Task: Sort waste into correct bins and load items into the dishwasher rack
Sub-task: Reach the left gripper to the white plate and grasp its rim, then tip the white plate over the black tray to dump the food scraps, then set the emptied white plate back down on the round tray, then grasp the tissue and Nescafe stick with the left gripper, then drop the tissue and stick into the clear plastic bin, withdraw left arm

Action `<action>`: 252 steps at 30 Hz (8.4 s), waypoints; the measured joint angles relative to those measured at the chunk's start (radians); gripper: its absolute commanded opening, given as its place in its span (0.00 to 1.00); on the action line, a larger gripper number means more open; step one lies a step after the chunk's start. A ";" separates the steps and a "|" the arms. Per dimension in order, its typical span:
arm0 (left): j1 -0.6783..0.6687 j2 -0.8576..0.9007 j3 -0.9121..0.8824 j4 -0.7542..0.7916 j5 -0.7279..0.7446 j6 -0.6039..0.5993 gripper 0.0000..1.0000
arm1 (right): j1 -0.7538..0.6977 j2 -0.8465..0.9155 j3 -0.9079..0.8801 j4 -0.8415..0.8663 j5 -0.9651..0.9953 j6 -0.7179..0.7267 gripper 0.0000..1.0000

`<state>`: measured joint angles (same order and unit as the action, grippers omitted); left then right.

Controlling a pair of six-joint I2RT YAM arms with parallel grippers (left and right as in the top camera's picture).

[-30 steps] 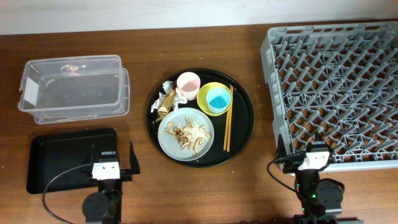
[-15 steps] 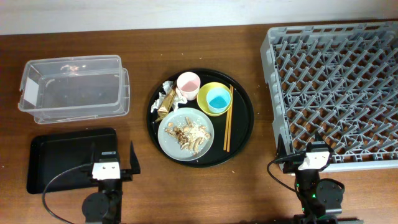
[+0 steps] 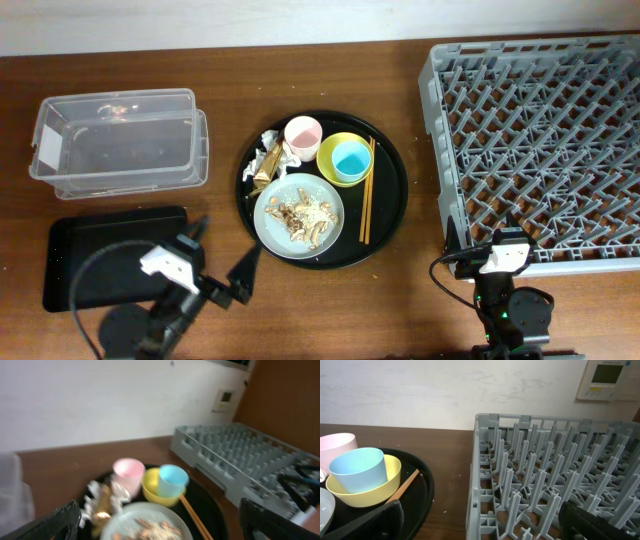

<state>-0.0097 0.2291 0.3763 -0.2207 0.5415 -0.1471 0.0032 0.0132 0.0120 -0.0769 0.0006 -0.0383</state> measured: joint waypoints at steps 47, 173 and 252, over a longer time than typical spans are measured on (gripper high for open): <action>-0.817 1.767 0.972 -0.519 -0.715 -0.408 0.38 | 0.000 -0.002 0.000 0.001 0.000 0.000 0.98; -0.751 1.258 1.092 -0.892 -0.629 -0.461 0.01 | 0.000 -0.002 0.000 0.001 0.000 0.000 0.98; -0.008 1.507 1.154 -0.600 -0.756 -0.468 0.01 | 0.000 -0.001 0.000 0.001 0.000 0.000 0.98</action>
<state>-0.0181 1.7363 1.5299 -0.8207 -0.2142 -0.6155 0.0032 0.0120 0.0120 -0.0761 0.0006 -0.0383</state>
